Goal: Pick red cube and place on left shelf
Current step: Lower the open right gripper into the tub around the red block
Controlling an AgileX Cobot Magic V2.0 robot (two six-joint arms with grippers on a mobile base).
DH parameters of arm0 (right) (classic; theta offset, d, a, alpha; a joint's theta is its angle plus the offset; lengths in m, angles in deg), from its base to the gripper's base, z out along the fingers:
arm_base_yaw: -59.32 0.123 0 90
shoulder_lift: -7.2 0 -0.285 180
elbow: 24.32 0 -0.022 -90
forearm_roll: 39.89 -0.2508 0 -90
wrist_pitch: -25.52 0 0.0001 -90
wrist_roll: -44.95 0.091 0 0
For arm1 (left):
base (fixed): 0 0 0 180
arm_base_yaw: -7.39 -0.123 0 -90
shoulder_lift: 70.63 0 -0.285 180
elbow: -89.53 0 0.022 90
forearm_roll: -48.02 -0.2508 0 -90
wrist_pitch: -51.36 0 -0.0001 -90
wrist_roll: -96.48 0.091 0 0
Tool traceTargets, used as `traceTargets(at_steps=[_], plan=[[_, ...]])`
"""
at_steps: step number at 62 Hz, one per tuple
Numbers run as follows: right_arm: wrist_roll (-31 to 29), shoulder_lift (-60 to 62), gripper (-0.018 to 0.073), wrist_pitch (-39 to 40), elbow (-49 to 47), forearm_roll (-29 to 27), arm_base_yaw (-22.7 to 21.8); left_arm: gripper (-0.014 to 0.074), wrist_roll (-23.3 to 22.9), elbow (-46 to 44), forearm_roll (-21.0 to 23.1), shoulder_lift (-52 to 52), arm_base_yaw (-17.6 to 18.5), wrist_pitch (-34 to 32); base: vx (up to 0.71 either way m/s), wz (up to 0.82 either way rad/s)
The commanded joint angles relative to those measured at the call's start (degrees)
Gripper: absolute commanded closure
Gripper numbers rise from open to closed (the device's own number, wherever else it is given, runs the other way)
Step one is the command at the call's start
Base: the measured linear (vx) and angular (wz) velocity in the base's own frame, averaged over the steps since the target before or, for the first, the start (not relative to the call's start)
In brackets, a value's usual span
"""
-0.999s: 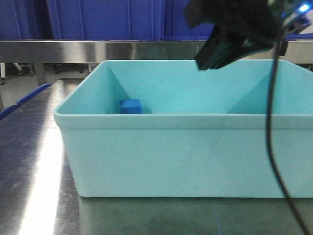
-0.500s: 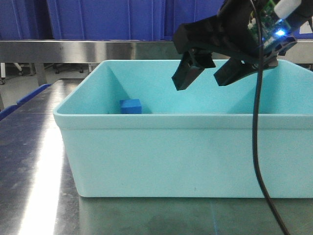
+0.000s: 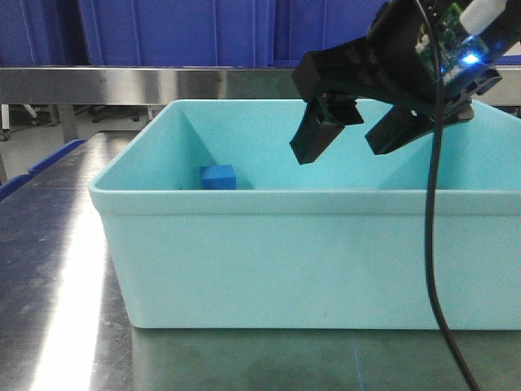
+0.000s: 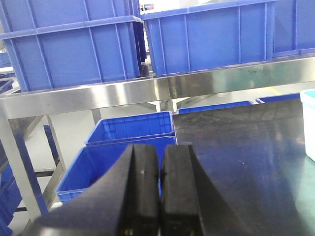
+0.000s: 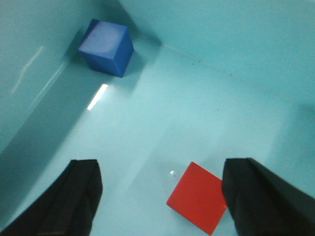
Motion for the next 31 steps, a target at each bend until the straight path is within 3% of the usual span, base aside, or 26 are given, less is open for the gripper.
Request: traceTargets(at_steps=[1,31], plan=[[-0.2,1.4,-0.0052,2.9,-1.9,-0.2,-0.1,0.0491,0.0,1.3,0.6,-0.5,0.1,-4.6,0.0,0.0],[-0.2,-4.8,-0.0052,3.1,-1.9,-0.2,-0.2,0.0491,0.0,1.3,0.6,-0.5,0.1,-4.6,0.0,0.0]])
